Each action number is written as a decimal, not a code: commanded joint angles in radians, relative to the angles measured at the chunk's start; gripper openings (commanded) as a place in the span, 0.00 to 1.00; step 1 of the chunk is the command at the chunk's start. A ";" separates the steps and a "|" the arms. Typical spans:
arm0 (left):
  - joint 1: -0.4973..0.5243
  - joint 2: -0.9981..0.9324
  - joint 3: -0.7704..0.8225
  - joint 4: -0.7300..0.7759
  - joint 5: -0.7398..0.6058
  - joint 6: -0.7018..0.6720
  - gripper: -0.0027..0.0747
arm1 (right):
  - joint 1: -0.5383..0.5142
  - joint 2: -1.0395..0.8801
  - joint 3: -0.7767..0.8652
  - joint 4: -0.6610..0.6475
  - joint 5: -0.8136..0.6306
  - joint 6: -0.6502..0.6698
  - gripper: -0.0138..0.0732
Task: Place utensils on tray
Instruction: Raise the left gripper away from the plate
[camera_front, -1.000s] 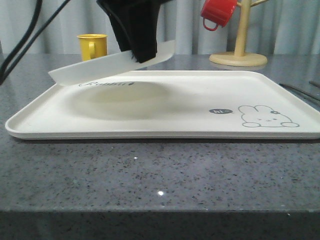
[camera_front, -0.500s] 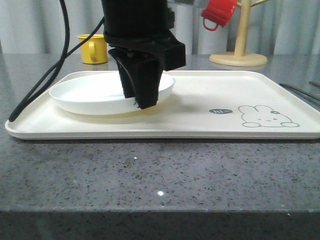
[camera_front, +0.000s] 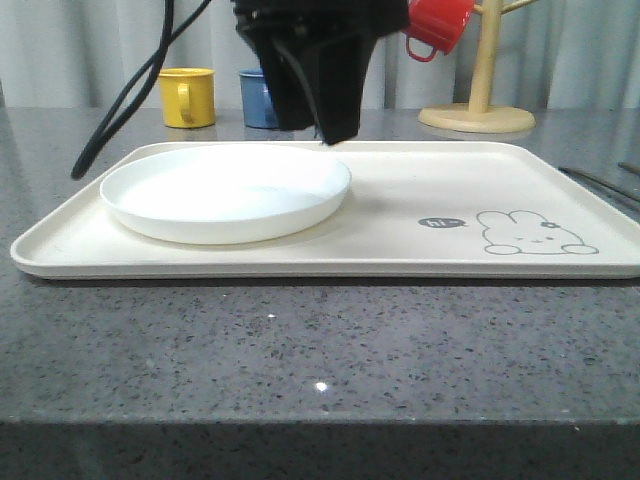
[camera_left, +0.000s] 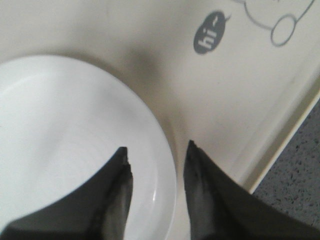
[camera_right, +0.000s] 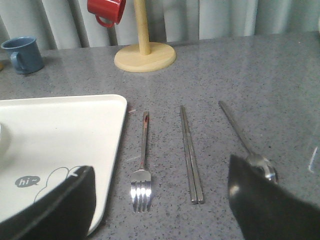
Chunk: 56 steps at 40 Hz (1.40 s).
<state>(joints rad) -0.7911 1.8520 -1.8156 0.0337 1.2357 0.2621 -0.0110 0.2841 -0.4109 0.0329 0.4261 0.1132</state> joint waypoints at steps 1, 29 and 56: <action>0.043 -0.079 -0.052 0.001 0.035 -0.010 0.11 | -0.005 0.016 -0.031 -0.001 -0.074 -0.005 0.82; 0.640 -0.491 0.373 -0.080 -0.151 -0.093 0.01 | -0.005 0.016 -0.031 -0.001 -0.074 -0.005 0.82; 0.689 -1.396 1.284 -0.106 -0.893 -0.093 0.01 | -0.005 0.016 -0.031 -0.001 -0.074 -0.005 0.82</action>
<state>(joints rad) -0.1027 0.5730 -0.5747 -0.0611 0.4695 0.1771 -0.0110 0.2841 -0.4109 0.0329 0.4261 0.1132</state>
